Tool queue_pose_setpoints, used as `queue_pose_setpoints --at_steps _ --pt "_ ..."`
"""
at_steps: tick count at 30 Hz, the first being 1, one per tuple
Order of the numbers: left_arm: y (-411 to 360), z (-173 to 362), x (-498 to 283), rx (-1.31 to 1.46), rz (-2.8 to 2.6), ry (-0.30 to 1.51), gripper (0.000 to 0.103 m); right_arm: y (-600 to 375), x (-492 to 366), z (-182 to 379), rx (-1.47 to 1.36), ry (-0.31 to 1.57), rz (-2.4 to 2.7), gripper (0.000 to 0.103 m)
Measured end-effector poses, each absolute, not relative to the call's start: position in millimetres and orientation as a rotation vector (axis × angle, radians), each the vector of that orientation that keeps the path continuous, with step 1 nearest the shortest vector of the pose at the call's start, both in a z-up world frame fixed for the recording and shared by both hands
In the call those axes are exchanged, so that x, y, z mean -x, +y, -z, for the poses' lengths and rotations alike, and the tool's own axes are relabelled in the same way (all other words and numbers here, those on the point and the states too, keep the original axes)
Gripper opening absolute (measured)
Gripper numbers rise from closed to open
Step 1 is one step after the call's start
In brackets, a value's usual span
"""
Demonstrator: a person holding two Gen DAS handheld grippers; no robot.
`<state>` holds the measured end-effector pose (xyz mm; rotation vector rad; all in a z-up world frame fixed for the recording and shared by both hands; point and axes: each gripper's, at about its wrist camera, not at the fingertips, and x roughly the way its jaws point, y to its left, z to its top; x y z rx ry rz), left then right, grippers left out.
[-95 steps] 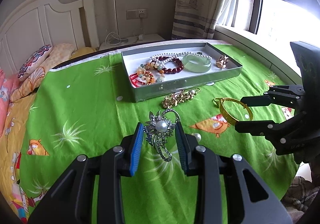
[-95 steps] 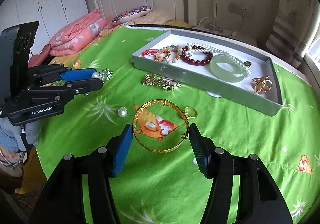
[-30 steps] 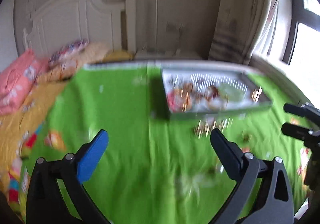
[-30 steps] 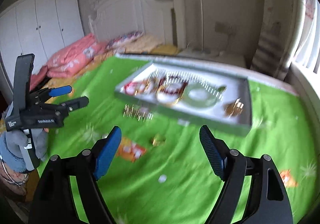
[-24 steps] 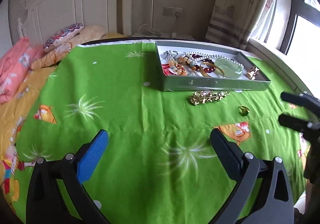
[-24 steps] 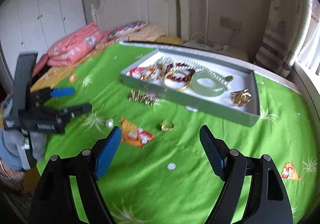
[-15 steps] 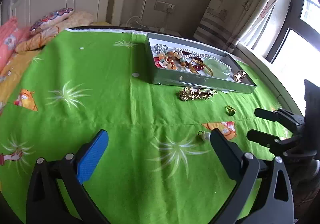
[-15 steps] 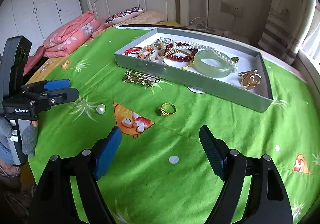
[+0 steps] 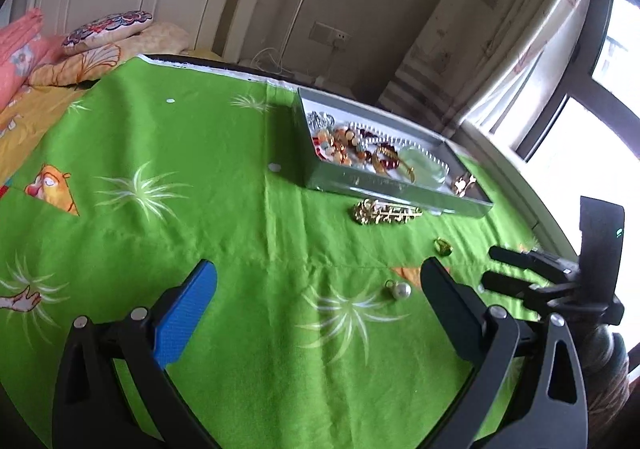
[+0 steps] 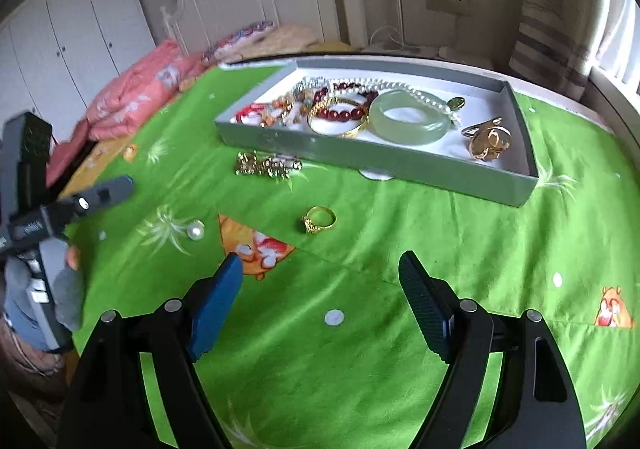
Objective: Organize jewelry
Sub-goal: 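Withdraw both tools from the tray toward the remaining jewelry, then grasp the long gold hairpin with the right tool and lift it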
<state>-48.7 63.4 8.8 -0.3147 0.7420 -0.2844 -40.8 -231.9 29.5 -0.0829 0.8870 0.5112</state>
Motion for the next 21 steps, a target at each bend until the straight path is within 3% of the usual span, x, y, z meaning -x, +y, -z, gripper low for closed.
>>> queue_pose_setpoints --at_steps 9,21 --pt "59.8 -13.1 55.0 0.300 0.339 0.717 0.101 -178.7 15.8 -30.2 0.320 0.905 -0.551 0.077" --pt "59.4 -13.8 58.6 0.307 0.357 0.710 0.101 -145.0 -16.6 -25.8 0.349 0.900 -0.629 0.077"
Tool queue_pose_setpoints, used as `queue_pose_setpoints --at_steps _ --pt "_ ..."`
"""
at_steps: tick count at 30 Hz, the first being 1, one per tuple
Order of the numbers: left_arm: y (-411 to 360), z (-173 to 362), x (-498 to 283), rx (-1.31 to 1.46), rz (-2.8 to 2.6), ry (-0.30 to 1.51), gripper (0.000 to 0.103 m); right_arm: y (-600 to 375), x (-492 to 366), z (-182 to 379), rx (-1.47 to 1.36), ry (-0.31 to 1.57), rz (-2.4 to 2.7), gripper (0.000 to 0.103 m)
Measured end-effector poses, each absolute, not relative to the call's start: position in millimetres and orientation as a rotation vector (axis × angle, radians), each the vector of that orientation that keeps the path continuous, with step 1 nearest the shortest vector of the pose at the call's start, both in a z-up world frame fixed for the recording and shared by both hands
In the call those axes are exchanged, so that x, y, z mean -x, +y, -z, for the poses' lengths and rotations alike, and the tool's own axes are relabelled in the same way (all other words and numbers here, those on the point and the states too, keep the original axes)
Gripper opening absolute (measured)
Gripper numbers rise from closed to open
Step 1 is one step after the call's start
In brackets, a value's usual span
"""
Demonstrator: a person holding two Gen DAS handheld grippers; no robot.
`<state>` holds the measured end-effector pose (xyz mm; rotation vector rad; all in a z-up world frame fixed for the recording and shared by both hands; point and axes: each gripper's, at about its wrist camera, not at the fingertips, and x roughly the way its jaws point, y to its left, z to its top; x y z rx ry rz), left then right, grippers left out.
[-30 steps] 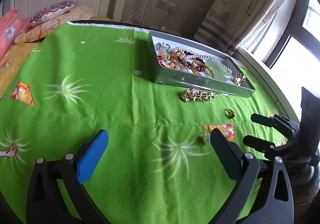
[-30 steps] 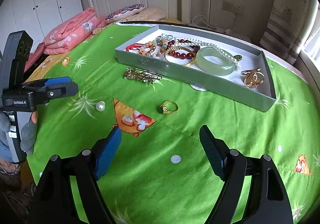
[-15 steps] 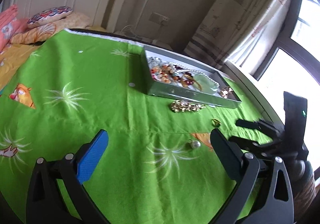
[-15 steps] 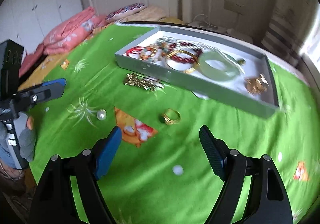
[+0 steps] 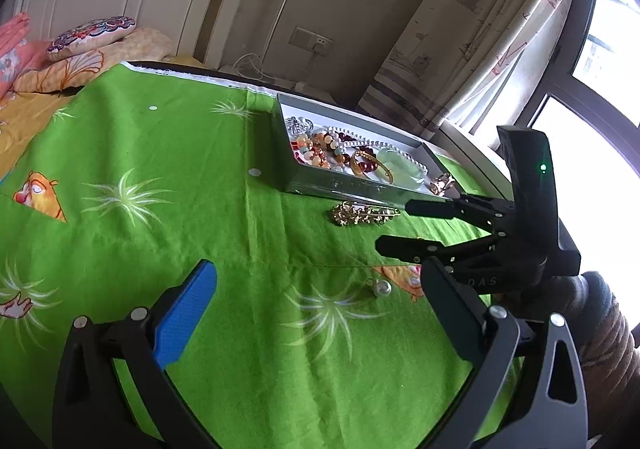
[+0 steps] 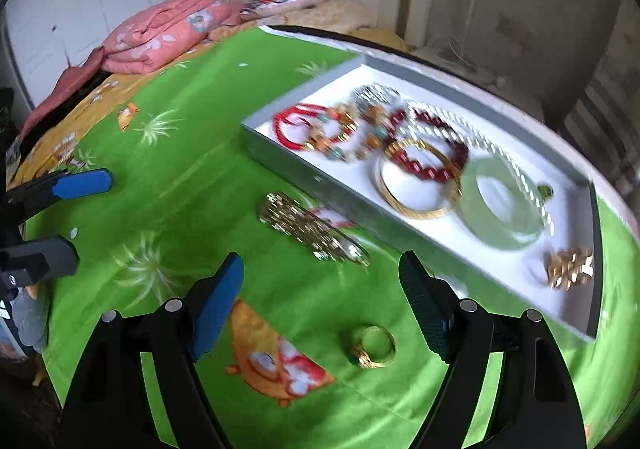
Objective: Organize jewelry
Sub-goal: 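Grasp the long gold hairpin with the right tool and lift it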
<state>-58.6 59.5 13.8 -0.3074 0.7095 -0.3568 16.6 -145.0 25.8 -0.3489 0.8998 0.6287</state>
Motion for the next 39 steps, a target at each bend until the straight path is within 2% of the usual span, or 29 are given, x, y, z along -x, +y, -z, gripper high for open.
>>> queue_pose_setpoints --at_steps 6,8,10,13,18,28,36,39 --pt "59.9 -14.0 59.4 0.310 0.358 0.703 0.101 -122.9 -23.1 -23.0 0.412 0.918 -0.680 0.077" --pt "60.0 -13.8 59.4 0.313 0.358 0.704 0.101 -113.2 -21.9 -21.6 0.443 0.911 -0.711 0.073" --pt "60.1 -13.9 60.0 0.314 0.359 0.702 0.101 -105.4 -20.1 -19.9 0.470 0.932 -0.750 0.056" --pt "61.3 -14.6 60.7 0.317 0.359 0.698 0.101 -97.7 -12.8 -22.7 0.490 0.966 -0.810 0.049" --pt "64.3 -15.4 61.4 0.326 0.365 0.691 0.101 -96.7 -12.1 -23.4 0.490 0.962 -0.785 0.049" --pt "60.2 -15.3 62.2 0.313 0.358 0.697 0.101 -115.0 -25.9 -23.3 0.303 1.006 -0.789 0.049" --pt "58.1 -15.4 60.9 0.312 0.356 0.698 0.101 -106.4 -23.6 -20.1 0.373 0.974 -0.690 0.049" --pt "58.0 -15.3 60.4 0.313 0.356 0.697 0.101 -106.3 -24.2 -18.6 0.377 0.964 -0.643 0.054"
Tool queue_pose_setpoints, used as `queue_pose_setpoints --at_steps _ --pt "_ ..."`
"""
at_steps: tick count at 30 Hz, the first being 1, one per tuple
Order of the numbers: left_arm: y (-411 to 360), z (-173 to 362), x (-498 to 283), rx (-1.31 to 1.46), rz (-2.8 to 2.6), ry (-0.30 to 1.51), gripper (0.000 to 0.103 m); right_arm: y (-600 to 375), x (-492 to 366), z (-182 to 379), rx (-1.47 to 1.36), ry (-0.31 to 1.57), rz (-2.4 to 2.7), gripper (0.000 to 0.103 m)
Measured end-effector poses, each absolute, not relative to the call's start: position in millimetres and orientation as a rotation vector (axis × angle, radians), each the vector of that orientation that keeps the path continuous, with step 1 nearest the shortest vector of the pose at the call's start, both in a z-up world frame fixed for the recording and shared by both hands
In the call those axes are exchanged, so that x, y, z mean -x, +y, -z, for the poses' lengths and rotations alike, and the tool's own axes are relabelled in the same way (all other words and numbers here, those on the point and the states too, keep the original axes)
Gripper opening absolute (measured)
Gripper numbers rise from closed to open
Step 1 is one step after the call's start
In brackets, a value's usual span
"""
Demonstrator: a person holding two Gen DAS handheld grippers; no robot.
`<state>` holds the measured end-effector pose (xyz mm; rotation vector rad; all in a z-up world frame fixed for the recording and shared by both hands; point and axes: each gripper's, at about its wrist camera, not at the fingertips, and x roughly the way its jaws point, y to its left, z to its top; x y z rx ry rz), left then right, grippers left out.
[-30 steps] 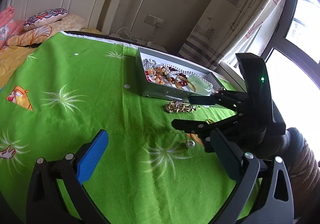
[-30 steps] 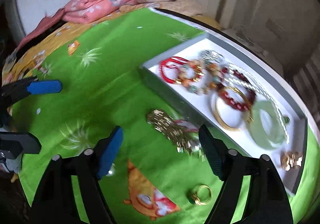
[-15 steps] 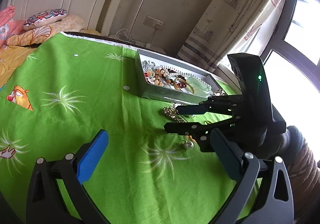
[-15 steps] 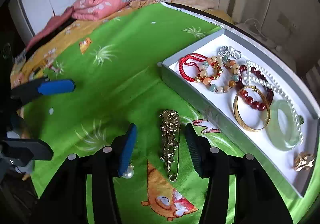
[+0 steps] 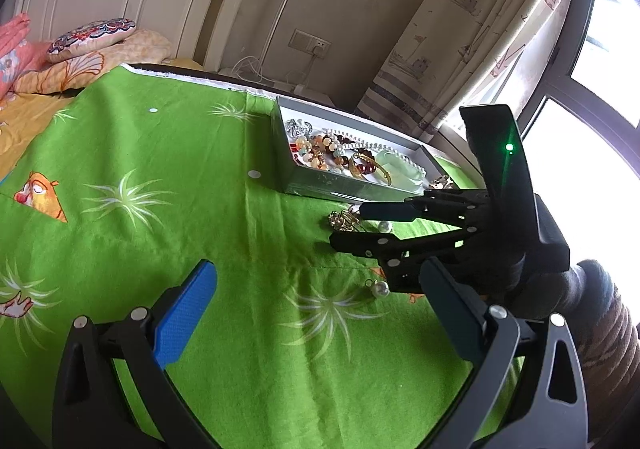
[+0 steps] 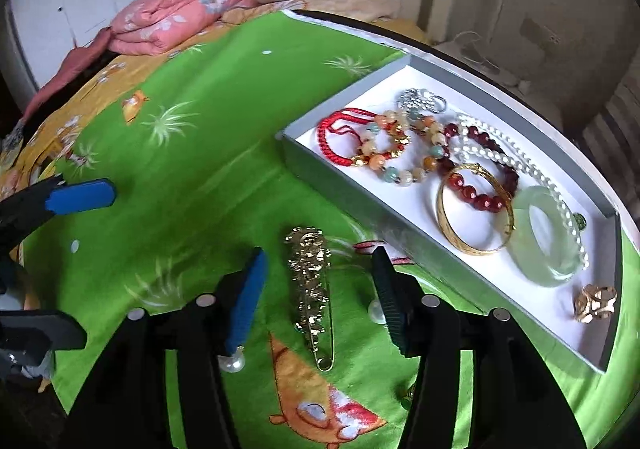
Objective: Organize jewelry
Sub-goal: 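Grasp the long gold hairpin with the right tool and lift it, then grasp the gold ring with the left tool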
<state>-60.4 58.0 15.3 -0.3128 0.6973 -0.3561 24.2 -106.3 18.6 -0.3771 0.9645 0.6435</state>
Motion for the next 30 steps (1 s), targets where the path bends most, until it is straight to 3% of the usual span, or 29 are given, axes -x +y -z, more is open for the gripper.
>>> queue_pose_setpoints --at_steps 3,5,6,7,20,30 --pt "58.5 -15.3 60.5 0.313 0.357 0.696 0.101 -110.2 -25.0 -17.0 0.363 0.958 -0.644 0.053" --pt "58.1 -15.3 60.3 0.314 0.357 0.695 0.101 -109.9 -20.4 -17.7 0.366 0.947 -0.662 0.040" --pt "58.7 -15.3 60.5 0.314 0.357 0.695 0.101 -108.7 -16.8 -18.5 0.371 0.942 -0.678 0.026" --pt "59.0 -15.3 60.2 0.315 0.357 0.695 0.101 -107.0 -13.8 -19.3 0.379 0.938 -0.681 0.018" --pt "56.9 -11.8 56.2 0.288 0.339 0.734 0.101 -166.5 29.2 -65.6 0.252 0.769 -0.585 0.017" --pt "7.4 -19.6 49.8 0.111 0.324 0.810 0.100 -266.5 55.1 -57.9 0.168 0.781 -0.386 0.017"
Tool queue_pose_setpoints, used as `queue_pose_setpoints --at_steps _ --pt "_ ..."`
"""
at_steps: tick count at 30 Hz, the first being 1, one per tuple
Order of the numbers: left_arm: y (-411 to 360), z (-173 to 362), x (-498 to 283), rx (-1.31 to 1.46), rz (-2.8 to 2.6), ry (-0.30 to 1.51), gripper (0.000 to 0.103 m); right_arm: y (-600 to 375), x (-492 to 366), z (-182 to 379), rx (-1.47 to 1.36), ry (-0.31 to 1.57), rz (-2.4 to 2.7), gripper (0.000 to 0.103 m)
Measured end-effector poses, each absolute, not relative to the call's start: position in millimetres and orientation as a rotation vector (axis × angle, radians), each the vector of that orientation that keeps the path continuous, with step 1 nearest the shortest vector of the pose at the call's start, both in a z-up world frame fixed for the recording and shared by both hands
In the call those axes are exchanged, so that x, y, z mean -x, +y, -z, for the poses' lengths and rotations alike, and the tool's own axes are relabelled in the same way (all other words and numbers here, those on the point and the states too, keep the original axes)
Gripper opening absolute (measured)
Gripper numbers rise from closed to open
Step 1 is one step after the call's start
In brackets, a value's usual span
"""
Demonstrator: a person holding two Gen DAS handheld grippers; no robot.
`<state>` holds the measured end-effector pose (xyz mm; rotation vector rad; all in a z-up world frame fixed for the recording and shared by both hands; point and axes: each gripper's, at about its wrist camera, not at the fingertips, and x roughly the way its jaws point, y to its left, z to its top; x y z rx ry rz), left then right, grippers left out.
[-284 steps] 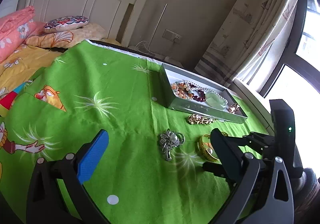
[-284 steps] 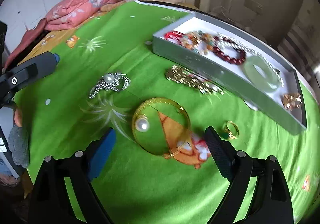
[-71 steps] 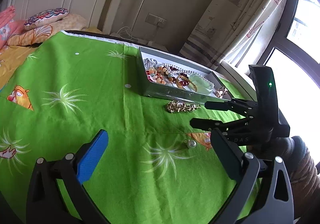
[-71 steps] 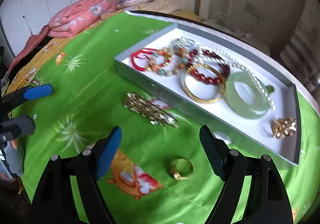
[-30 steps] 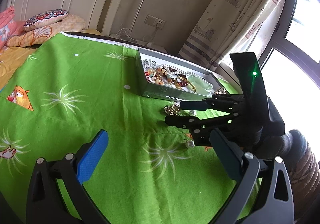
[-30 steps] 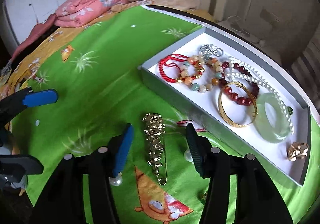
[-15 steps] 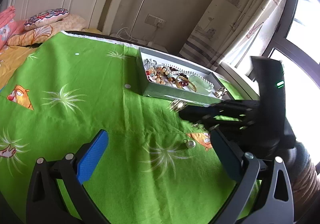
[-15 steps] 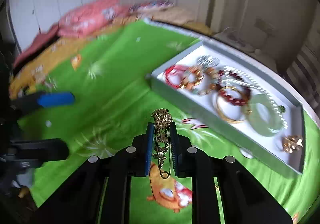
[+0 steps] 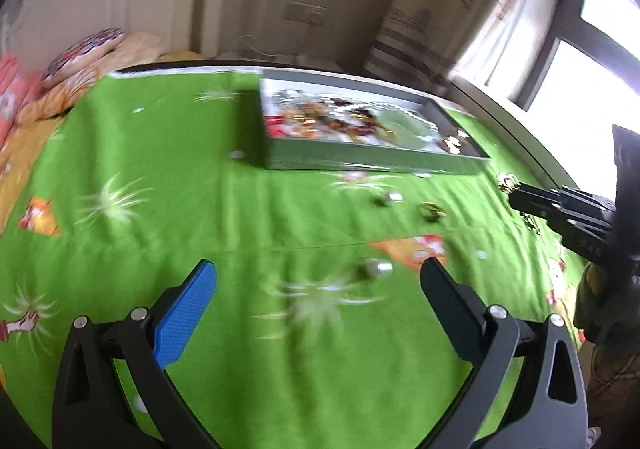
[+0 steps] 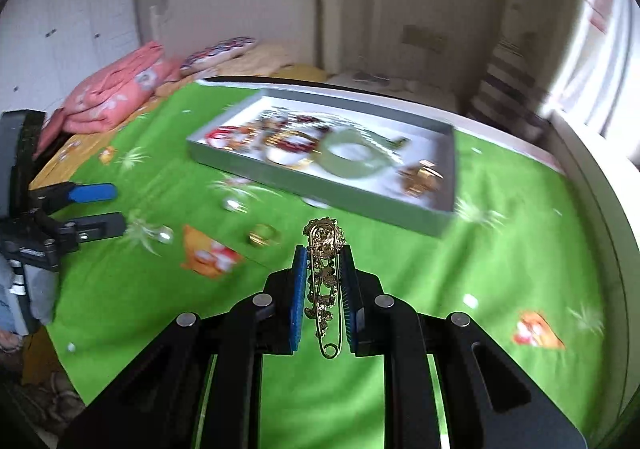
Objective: Organize jewelry
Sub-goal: 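Grasp the gold ring with the left tool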
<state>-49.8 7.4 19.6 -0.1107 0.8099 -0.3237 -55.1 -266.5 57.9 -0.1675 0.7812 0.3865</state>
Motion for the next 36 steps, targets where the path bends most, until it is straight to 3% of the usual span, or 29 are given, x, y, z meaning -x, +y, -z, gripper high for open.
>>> queue_pose_setpoints --at_steps 5,7,11,17,25,30,36 --pt "-55.3 -32.5 46.0 -0.042 0.378 0.789 0.099 -290.2 57.5 -50.6 0.139 0.784 -0.350 0.017" --pt "-80.0 -32.4 42.0 -0.107 0.391 0.788 0.093 -294.5 59.8 -50.5 0.139 0.776 -0.346 0.017" --pt "-116.3 -19.5 25.3 -0.204 0.425 0.832 0.069 -308.1 62.9 -53.2 0.109 0.759 -0.355 0.017" --pt "-122.3 -2.5 5.6 -0.205 0.418 0.895 0.047 -314.9 64.6 -47.6 0.071 0.759 -0.382 0.018" --pt "-135.1 0.8 -10.0 -0.227 0.409 0.902 0.041 -318.1 66.2 -45.6 0.040 0.750 -0.413 0.018" --pt "-143.4 0.7 -4.8 -0.253 0.430 0.883 0.023 -321.7 68.3 -46.1 0.021 0.743 -0.421 0.018" --pt "-144.9 0.7 1.8 -0.269 0.431 0.864 0.021 -322.0 68.7 -47.0 0.022 0.740 -0.423 0.018"
